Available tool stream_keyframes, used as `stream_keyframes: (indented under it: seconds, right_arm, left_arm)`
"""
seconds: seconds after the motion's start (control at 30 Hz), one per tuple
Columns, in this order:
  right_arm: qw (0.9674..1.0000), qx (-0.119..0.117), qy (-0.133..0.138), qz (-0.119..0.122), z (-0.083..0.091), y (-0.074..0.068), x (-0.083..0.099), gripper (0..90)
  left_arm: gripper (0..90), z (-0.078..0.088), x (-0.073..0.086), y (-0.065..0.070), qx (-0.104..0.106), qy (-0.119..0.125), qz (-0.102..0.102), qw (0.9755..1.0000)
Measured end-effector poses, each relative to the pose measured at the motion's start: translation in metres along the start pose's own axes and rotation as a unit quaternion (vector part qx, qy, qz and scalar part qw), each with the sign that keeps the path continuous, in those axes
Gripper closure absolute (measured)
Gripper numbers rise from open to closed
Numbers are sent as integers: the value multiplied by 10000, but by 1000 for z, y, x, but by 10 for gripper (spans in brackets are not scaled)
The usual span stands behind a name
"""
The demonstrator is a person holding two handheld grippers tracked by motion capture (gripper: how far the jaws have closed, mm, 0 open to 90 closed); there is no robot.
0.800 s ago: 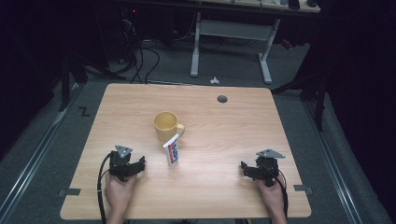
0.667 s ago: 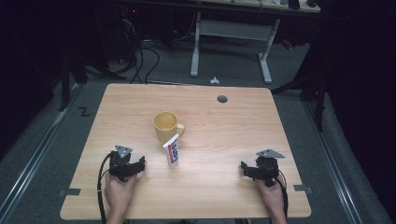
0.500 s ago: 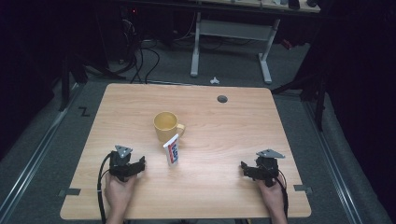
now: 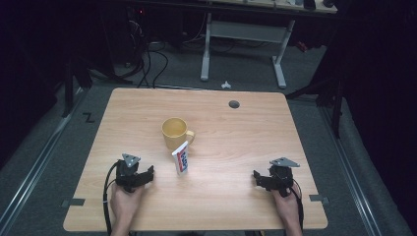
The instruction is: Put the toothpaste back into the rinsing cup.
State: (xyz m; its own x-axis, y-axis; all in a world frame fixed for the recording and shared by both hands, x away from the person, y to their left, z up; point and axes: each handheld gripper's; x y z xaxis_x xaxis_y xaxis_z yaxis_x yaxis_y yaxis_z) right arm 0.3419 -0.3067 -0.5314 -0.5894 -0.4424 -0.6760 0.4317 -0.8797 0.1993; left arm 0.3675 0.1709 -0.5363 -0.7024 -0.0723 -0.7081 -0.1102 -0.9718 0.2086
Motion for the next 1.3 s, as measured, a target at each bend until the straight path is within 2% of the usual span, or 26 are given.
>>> stream_keyframes:
  seconds: [0.13, 0.3, 0.53, 0.93, 1.1, 1.3]
  right_arm:
    - [10000, 0, -1, -4, 0, 0, 0, 149]
    - [10000, 1, -2, -4, 0, 0, 0, 149]
    - [10000, -9, 6, 4, 0, 0, 0, 149]
    - [10000, -25, 13, 25, 0, -1, 0, 149]
    - [10000, -29, 14, 39, 0, -1, 0, 149]
    - [10000, -27, 14, 36, 0, -1, 0, 149]
  left_arm:
    - [249, 0, 0, 0, 8, -11, -3, 10000]
    - [183, -2, -1, 1, 78, -105, -146, 9998]
    - [204, 2, -3, 2, 115, -238, -215, 9994]
    - [224, 14, -1, 10, 325, -154, -350, 9987]
    - [242, 21, 1, 14, 449, 2, -412, 9981]
    - [269, 26, 5, 19, 552, 66, -472, 9973]
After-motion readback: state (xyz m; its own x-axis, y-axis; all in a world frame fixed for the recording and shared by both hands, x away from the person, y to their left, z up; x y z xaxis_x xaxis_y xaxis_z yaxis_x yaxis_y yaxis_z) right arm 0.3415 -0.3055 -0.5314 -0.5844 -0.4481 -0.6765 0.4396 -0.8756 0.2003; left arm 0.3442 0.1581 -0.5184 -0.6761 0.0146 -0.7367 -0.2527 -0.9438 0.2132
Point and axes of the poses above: each handheld gripper's, and its own axes: z roughly backward along the jaws, x roughly out of its underside, y roughly to its right, and after that the axes turned 15 degrees about z, right-handed
